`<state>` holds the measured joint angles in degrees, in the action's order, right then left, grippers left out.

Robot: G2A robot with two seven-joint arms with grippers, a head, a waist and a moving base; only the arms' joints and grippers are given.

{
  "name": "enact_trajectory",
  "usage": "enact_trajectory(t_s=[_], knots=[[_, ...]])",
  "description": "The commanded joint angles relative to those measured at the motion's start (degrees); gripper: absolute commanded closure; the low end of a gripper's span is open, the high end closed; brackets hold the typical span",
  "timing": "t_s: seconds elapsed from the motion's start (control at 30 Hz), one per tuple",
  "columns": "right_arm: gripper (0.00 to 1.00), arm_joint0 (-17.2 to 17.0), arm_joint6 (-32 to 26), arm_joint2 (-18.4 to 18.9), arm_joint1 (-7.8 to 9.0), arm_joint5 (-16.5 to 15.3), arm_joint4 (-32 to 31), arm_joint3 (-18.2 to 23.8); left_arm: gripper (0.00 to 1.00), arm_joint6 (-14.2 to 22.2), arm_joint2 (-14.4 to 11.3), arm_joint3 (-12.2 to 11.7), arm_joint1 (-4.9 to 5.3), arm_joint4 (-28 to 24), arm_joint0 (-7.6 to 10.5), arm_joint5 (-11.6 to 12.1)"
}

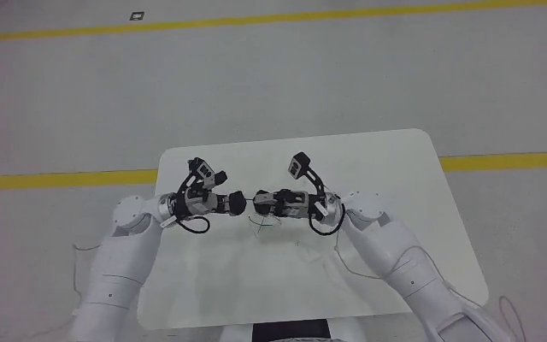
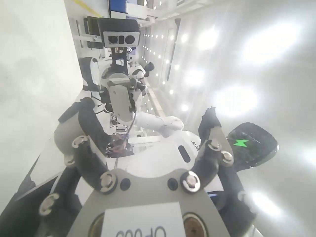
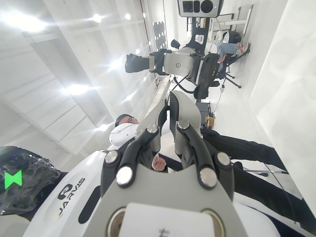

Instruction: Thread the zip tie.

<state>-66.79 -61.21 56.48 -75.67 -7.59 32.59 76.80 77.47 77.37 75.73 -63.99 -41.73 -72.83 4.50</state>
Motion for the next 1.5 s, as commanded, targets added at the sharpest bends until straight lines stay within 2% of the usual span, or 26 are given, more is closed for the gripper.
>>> enact_trajectory(t_s=[0.0, 0.03, 0.23, 0.33, 0.47, 0.5, 0.53, 0.57, 0.63, 0.7, 0.8, 1.2, 1.47], knots=[[1.0, 0.47, -0.79, -0.4, -0.09, -0.15, 0.37, -0.25, 0.0, 0.61, -0.27, -0.3, 0.07, -0.4, 0.13, -0.05], [1.0, 0.8, -1.27, -0.67, -0.15, -0.44, 0.48, -0.42, 0.0, 2.01, -0.63, -0.31, 0.13, -0.49, 0.32, -0.03], [1.0, 0.95, -1.38, -0.75, -0.17, -0.75, 0.38, -0.55, 0.0, 2.17, -0.68, -0.42, 0.16, -0.56, 0.42, 0.2], [1.0, 0.39, 0.1, -0.69, -0.13, -0.35, 0.46, 0.64, 0.0, 0.06, -0.97, 0.81, 0.32, 1.36, -0.06, 0.57], [1.0, 0.6, -0.4, -0.48, -0.03, 0.32, 1.21, 0.84, 0.0, 1.11, -0.7, 1.86, 0.85, 2.64, -0.55, 0.03], [1.0, 0.75, -0.51, -0.54, -0.03, 0.48, 1.24, 0.78, 0.04, 1.06, -0.6, 2.1, 0.98, 3.23, -0.57, 0.06], [1.0, 0.94, -0.63, -0.65, -0.03, 0.71, 1.07, 0.64, 0.26, 1.11, -0.55, 2.23, 1.05, 3.0, -0.71, -0.01], [1.0, 1.2, -0.79, -0.78, -0.02, 0.97, 0.73, 0.53, 0.33, 1.2, -0.46, 2.28, 1.11, 2.56, -0.82, -0.09], [1.0, 1.66, -1.15, -1.06, -0.01, 1.37, 0.29, 0.3, 0.38, 1.38, -0.35, 2.4, 1.29, 2.51, -0.91, 0.02], [1.0, 2.05, -1.42, -1.39, 0.03, 1.88, -0.52, 0.15, 0.51, 1.93, -0.31, 2.5, 1.42, 1.88, -0.99, 0.14], [1.0, 2.18, -1.51, -1.62, 0.06, 2.3, -0.8, 0.02, 0.58, 2.17, -0.47, 2.7, 1.6, 1.56, -1.11, 0.09], [1.0, 2.81, -1.67, -1.97, 0.18, 3.03, -0.61, -0.75, 0.67, 2.17, -2.25, 2.7, 2.76, 0.26, -0.69, 0.17], [1.0, 3.22, -1.77, -2.27, 0.27, 3.39, -1.02, -1.2, 0.81, 2.17, -3.67, 2.36, 3.71, -1.05, -0.21, 0.54]])
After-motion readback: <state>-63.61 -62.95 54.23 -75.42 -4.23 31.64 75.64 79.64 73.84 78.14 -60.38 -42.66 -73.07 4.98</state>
